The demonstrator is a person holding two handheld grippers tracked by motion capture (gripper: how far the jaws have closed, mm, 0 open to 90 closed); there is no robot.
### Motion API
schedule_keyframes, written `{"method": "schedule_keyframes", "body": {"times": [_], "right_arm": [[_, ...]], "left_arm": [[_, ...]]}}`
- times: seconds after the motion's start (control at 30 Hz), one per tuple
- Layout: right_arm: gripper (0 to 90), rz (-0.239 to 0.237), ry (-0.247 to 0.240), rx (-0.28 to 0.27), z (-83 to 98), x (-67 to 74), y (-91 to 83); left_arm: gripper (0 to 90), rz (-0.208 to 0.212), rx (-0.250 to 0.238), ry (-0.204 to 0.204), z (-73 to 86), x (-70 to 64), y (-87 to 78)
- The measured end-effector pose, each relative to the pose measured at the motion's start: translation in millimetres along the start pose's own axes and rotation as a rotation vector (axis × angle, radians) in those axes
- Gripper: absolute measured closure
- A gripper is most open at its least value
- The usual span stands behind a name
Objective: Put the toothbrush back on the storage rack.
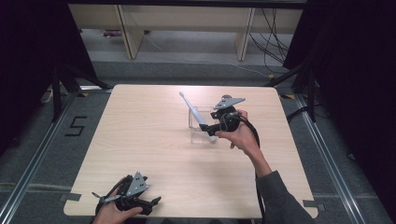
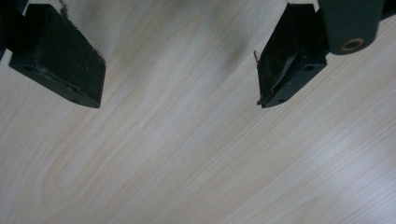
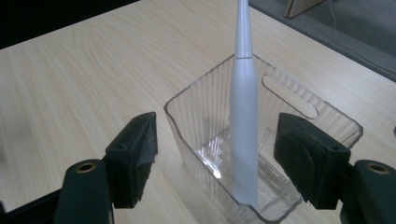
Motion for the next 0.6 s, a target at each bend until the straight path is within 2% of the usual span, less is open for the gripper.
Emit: {"method": "schedule_keyframes", "body": {"times": [0.03, 0.07, 0.1, 0.27, 0.3, 0.37, 0.4, 0.43, 0.5, 0.53, 0.57, 0.6], "right_arm": [[31.3, 0.000, 0.000, 0.000, 0.0, 0.0, 0.0], [31.2, 0.004, -0.021, -0.013, -0.2, -1.4, 0.1], [30.9, 0.011, -0.011, -0.007, 1.1, -1.8, -3.3], [29.7, 0.020, -0.026, -0.020, 1.0, -1.9, -4.1], [29.2, 0.010, -0.024, 0.001, 2.9, 0.2, -4.4], [29.2, 0.010, -0.012, 0.004, 3.7, 1.7, -4.7], [28.5, 0.018, -0.030, -0.007, 4.1, 2.3, -4.0], [28.2, 0.006, -0.016, 0.008, 5.5, 4.6, -4.5], [27.8, 0.006, -0.029, 0.002, 5.8, 4.3, -4.1], [26.2, 0.011, -0.023, 0.009, 7.8, 5.3, -4.6], [26.2, 0.013, -0.039, 0.003, 7.8, 4.7, -4.3], [26.1, 0.010, -0.023, 0.015, 9.5, 5.7, -5.6]], "left_arm": [[15.0, 0.000, 0.000, 0.000, 0.0, 0.0, 0.0], [15.0, 0.003, -0.001, 0.002, -0.2, 0.0, -0.1], [15.0, 0.001, -0.001, -0.002, -0.3, -0.2, -0.2], [15.0, -0.001, -0.002, 0.003, -0.3, -0.2, -0.6], [15.0, 0.000, -0.001, 0.004, -0.3, -0.1, -0.5], [15.0, -0.003, -0.001, 0.003, -0.2, -0.3, -0.7], [15.0, -0.005, -0.003, 0.001, -0.1, 0.0, -0.8], [15.0, -0.001, 0.004, 0.011, 0.1, 0.9, -1.2], [15.0, 0.006, 0.021, 0.012, 1.3, 0.9, -1.8], [15.0, -0.004, 0.004, 0.012, 0.2, 1.1, -1.0], [15.0, -0.004, -0.002, 0.004, 0.1, 0.6, -0.6], [15.0, -0.004, -0.004, 0.003, 0.3, 0.5, -0.6]]}}
Point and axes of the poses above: each handheld gripper's, and its own axes: y roughly forward along the jaws, z roughly out of its underside, x roughly to its left, the point moved 7 cm from there along y, roughly forward along the jaws, and after that the axes turned 5 degrees about z, right-handed, at the moved point
